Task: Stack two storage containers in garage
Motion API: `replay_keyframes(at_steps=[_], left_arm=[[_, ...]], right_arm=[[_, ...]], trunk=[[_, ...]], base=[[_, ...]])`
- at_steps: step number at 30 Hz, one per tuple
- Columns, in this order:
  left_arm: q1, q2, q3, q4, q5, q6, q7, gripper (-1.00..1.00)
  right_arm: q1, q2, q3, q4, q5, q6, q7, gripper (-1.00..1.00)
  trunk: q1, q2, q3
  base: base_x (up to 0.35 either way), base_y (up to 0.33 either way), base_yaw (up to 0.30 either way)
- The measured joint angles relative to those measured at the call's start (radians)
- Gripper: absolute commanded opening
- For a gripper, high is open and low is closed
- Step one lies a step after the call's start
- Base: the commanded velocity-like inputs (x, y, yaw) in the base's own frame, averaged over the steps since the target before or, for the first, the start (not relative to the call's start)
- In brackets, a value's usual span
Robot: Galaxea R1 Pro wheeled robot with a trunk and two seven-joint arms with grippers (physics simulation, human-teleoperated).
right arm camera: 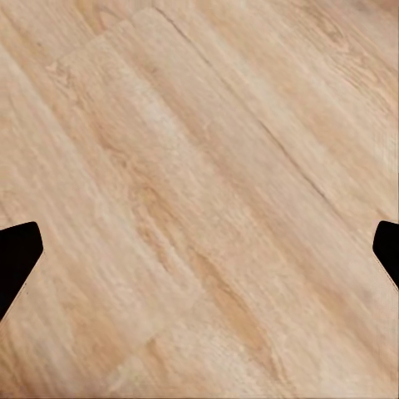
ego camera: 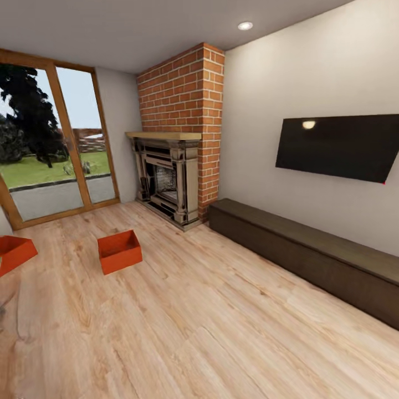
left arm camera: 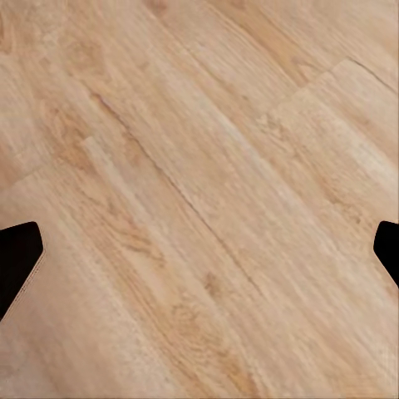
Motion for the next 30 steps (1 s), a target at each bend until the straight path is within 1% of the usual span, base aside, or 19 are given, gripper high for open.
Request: replay_keyframes(at_steps=[8, 15, 16, 18, 20, 24, 30], left_arm=[[0.000, 0.000, 0.000, 0.000, 0.000, 0.000, 0.000, 1.00], [0.000, 0.000, 0.000, 0.000, 0.000, 0.000, 0.000, 1.00], [0.000, 0.000, 0.000, 0.000, 0.000, 0.000, 0.000, 1.00], [0.011, -0.011, -0.002, 0.001, -0.001, -0.002, -0.003, 1.00], [0.022, -0.019, -0.001, 0.001, 0.000, -0.002, -0.003, 1.00], [0.043, -0.019, -0.001, 0.001, 0.000, -0.002, -0.003, 1.00], [0.043, -0.019, -0.001, 0.000, 0.000, -0.002, -0.003, 1.00]], right_arm=[[0.000, 0.000, 0.000, 0.000, 0.000, 0.000, 0.000, 1.00], [0.000, 0.000, 0.000, 0.000, 0.000, 0.000, 0.000, 1.00], [0.000, 0.000, 0.000, 0.000, 0.000, 0.000, 0.000, 1.00], [0.012, 0.000, 0.000, 0.000, 0.000, 0.000, 0.000, 1.00], [0.017, 0.000, 0.000, 0.000, 0.000, 0.000, 0.000, 1.00], [0.017, 0.000, 0.000, 0.000, 0.000, 0.000, 0.000, 1.00], [0.017, 0.000, 0.000, 0.000, 0.000, 0.000, 0.000, 1.00]], trunk=[[0.000, 0.000, 0.000], [0.000, 0.000, 0.000], [0.000, 0.000, 0.000], [0.012, 0.000, 0.000], [0.000, 0.000, 0.000], [0.001, 0.000, 0.000], [0.001, 0.000, 0.000]], base=[[0.343, 0.000, 0.277], [0.343, 0.000, 0.083], [0.000, 0.000, 0.000], [0.000, 0.000, 0.000], [0.000, 0.000, 0.000], [0.000, 0.000, 0.000], [0.000, 0.000, 0.000]])
